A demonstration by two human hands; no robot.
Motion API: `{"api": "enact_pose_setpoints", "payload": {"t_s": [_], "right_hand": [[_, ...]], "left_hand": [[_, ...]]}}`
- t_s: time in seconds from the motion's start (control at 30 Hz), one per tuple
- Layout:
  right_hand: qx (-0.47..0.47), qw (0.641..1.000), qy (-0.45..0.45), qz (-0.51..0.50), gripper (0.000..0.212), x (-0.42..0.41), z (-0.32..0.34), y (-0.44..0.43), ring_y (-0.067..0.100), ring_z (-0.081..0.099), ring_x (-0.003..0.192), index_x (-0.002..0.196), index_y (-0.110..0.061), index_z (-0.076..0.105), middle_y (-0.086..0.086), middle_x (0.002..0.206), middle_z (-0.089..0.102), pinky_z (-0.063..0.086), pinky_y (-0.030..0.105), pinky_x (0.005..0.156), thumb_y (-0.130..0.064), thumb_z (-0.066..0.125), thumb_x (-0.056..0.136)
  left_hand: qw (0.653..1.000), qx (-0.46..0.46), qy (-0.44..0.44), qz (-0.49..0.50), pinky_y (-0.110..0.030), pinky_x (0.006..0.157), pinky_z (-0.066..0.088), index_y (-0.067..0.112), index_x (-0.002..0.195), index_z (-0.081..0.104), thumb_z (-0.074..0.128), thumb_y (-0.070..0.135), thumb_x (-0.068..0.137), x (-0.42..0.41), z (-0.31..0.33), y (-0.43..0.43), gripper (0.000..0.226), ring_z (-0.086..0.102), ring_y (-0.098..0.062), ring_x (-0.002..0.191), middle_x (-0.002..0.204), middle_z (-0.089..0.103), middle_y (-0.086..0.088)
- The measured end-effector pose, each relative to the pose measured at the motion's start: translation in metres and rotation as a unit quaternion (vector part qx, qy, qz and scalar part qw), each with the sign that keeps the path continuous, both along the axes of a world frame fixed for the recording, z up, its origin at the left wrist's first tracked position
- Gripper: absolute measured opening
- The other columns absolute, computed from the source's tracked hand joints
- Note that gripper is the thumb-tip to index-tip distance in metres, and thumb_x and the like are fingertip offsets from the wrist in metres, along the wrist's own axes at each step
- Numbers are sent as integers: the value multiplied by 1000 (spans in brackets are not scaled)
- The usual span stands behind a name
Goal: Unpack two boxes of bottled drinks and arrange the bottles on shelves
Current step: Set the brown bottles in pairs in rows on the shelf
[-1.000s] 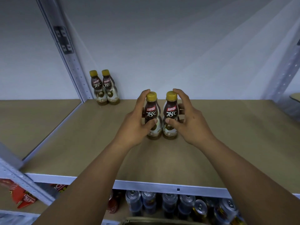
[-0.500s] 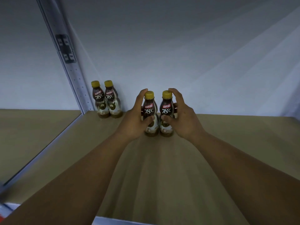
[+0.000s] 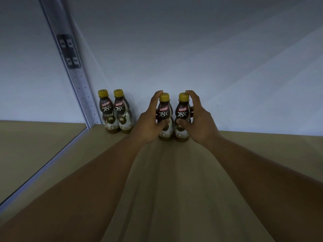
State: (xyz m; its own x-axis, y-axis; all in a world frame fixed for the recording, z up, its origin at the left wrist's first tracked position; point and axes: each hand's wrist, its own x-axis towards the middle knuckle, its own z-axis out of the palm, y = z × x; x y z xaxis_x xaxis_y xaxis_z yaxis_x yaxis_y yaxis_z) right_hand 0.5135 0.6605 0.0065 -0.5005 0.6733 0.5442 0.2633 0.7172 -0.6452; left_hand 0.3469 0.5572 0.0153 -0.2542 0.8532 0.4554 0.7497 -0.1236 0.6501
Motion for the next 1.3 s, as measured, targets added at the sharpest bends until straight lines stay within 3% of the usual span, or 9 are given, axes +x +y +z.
{"api": "enact_pose_setpoints", "payload": {"t_s": [0.47, 1.0, 1.1, 1.17, 1.3], "right_hand": [[11, 1000, 1, -17, 92, -10, -3, 15, 21, 67, 100, 152, -47, 15, 6, 119, 67, 58, 47, 89, -20, 76, 89], [3, 1000, 12, -17, 95, -12, -6, 16, 18, 62, 107, 159, -40, 14, 4, 131, 62, 54, 38, 94, -19, 76, 90], [-49, 998, 35, -7, 106, -8, -6, 7, 13, 58, 112, 161, -38, 5, -1, 134, 57, 49, 27, 92, -22, 79, 88], [-99, 994, 38, -12, 117, -1, -10, -2, 20, 53, 129, 161, -38, -6, 6, 148, 48, 46, 32, 100, -31, 83, 85], [-187, 982, -4, -18, 122, 25, -23, -26, 25, 42, 144, 161, -36, -11, 10, 159, 39, 39, 38, 110, -43, 82, 83]], "left_hand": [[1000, -5, -4, 8, -49, 96, 57, 46, 159, 6, 67, 12, 97, -9, 0, 15, 94, 67, -21, 114, 139, 60, -5], [1000, -2, -7, 16, -44, 99, 56, 42, 161, 1, 66, 13, 98, -7, -1, 17, 95, 64, -15, 113, 143, 58, -3], [998, -3, -55, 34, -43, 104, 50, 44, 160, -11, 71, 22, 97, -3, -14, 11, 105, 54, -18, 133, 151, 52, -4], [991, -18, -116, 60, -45, 110, 45, 42, 159, -16, 77, 33, 92, 1, -27, 1, 115, 42, -21, 144, 160, 39, -6], [982, -73, -151, 88, -29, 98, 39, 36, 162, -11, 77, 43, 89, 15, -50, -28, 114, 52, -9, 120, 125, 52, 6]]}}
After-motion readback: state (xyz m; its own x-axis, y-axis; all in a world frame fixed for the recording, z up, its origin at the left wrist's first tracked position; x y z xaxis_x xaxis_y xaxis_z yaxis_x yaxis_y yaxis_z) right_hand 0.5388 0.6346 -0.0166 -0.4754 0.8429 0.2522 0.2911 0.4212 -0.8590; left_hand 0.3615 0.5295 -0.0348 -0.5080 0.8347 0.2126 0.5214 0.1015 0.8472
